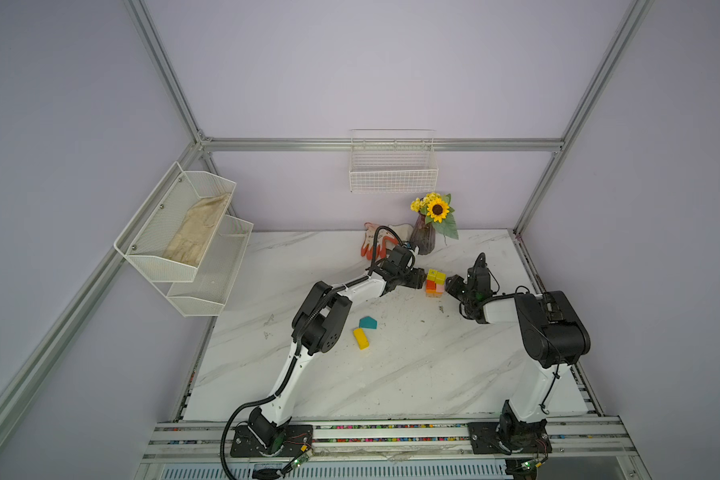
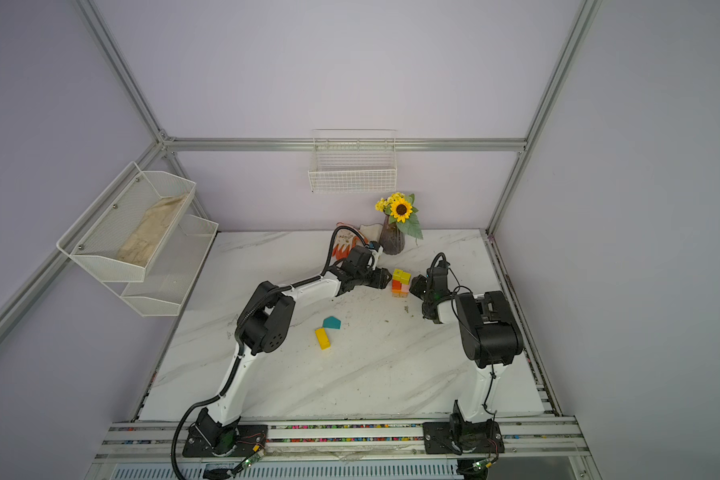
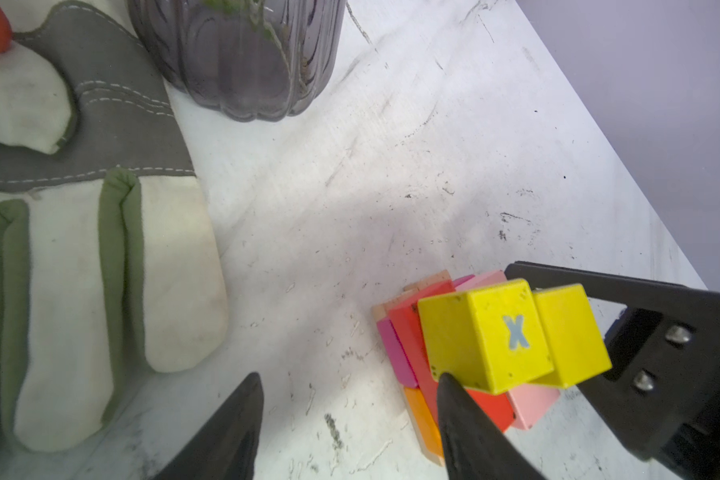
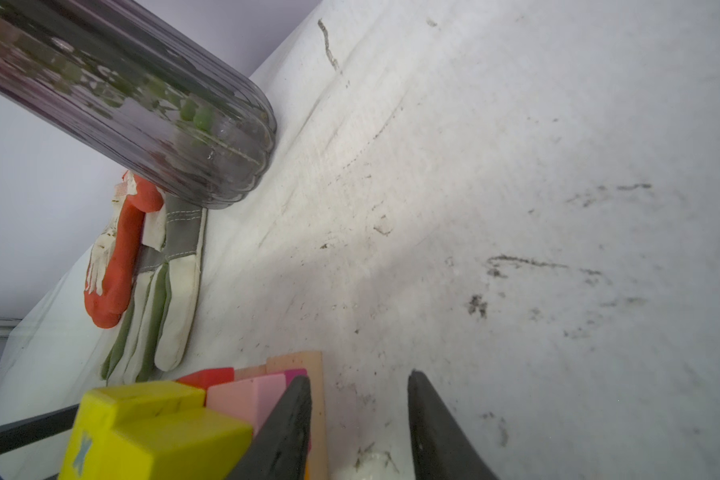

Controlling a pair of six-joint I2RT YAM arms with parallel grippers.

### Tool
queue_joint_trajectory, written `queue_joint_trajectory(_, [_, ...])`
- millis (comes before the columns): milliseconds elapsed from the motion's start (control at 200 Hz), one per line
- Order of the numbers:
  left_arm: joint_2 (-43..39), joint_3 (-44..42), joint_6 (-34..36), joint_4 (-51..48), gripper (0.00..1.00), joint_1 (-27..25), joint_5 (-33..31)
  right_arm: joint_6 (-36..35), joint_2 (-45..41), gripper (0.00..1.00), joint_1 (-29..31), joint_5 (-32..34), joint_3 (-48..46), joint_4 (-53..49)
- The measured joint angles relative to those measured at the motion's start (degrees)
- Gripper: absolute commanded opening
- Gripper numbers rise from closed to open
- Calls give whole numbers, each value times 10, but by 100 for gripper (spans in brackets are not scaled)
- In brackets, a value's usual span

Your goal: Build the wood block tower

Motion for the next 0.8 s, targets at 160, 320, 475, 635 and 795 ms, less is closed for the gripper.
queue_joint_trajectory(160, [0, 0, 0, 0, 64, 0, 6, 2, 0, 40, 2, -7, 0, 3])
queue_joint_trajectory(320, [0, -1, 0, 1, 64, 0, 11, 5, 0, 39, 3, -9, 0, 3])
queue_joint_trajectory(475, [-10, -16, -2, 6, 64, 0, 12, 9, 0, 39, 4, -9, 0, 5])
queue_joint_trajectory(635, [-19, -29, -9, 14, 64, 0, 13, 10, 0, 39, 4, -9, 0, 7])
queue_joint_trajectory(795, [-22, -42, -9, 17, 63, 0, 13, 10, 0, 39, 4, -5, 2, 6])
